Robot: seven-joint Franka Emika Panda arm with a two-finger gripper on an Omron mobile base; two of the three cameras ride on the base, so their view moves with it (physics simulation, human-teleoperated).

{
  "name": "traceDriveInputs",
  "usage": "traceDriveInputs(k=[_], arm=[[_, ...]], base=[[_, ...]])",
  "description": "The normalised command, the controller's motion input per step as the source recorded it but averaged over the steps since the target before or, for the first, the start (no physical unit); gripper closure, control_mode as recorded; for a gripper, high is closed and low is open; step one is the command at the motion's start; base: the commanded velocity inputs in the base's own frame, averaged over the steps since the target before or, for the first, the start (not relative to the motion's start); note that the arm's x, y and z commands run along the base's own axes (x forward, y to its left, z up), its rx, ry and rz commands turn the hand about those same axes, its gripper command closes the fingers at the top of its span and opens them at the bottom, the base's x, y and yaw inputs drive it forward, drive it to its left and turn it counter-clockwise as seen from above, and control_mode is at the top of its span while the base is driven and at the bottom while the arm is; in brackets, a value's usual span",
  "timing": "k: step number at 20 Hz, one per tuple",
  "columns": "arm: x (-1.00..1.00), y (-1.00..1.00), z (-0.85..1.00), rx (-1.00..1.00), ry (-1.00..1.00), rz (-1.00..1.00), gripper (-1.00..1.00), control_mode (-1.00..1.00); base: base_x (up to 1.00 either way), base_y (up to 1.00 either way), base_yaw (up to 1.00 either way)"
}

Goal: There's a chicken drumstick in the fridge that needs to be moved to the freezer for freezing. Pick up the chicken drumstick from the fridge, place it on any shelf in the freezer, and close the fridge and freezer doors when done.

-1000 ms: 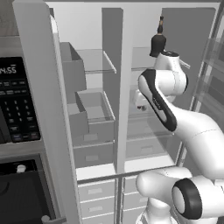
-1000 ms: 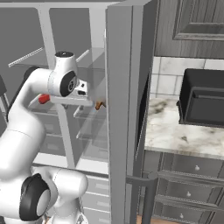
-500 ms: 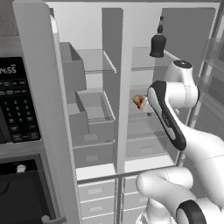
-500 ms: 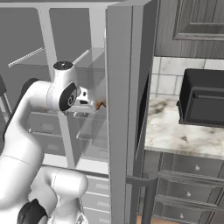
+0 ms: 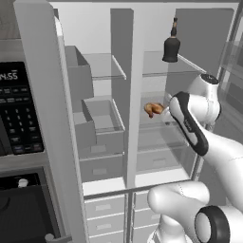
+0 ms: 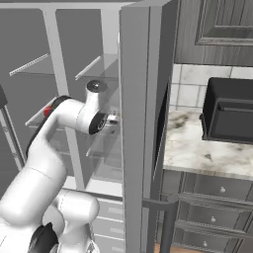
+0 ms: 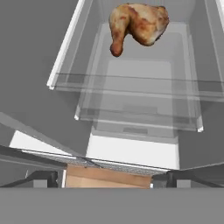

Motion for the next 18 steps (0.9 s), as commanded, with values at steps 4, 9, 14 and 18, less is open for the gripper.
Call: traceDriveInputs(k=[4,9,14,18], arm=[[0.86,-0.05,-0.11,0.02,0.03,0.04,-1.0,-1.0],[0.85,0.0,-0.11,0.0,0.0,0.01,-1.0,-1.0],[0.6,0.0,-0.27,0.0,-0.01,0.0,-1.0,-1.0],[0.35,0.07,-0.38,0.0,-0.06,0.0,-1.0,-1.0]], base=[[0.0,0.0,0.0],[0.0,0.0,0.0],[0.0,0.0,0.0],[0.0,0.0,0.0]])
